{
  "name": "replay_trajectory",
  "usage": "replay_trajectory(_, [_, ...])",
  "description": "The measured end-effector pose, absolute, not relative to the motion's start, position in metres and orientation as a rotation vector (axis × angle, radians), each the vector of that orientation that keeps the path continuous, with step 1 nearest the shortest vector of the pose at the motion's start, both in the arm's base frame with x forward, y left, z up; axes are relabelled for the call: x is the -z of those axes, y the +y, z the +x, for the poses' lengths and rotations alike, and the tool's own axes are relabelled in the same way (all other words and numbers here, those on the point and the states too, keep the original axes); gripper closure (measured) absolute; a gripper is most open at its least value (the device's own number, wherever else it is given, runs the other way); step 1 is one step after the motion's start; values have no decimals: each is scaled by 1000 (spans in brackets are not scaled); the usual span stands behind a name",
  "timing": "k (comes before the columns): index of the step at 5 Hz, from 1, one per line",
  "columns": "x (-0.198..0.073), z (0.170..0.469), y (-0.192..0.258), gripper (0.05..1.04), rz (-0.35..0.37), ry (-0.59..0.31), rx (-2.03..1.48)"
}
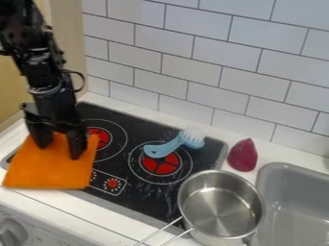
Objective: Grab the orange towel that is on the left burner and place on the lower left side of the stove
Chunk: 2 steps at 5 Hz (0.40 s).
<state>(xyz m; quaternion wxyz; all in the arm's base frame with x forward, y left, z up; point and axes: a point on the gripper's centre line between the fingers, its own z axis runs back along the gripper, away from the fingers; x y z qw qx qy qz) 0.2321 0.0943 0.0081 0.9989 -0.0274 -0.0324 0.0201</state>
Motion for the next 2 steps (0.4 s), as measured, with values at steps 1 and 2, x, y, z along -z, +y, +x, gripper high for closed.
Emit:
replay_trajectory(1, [-12, 222, 97, 84, -64, -76, -58])
replay_trajectory(2, [-13, 213, 95, 84, -74, -75, -62])
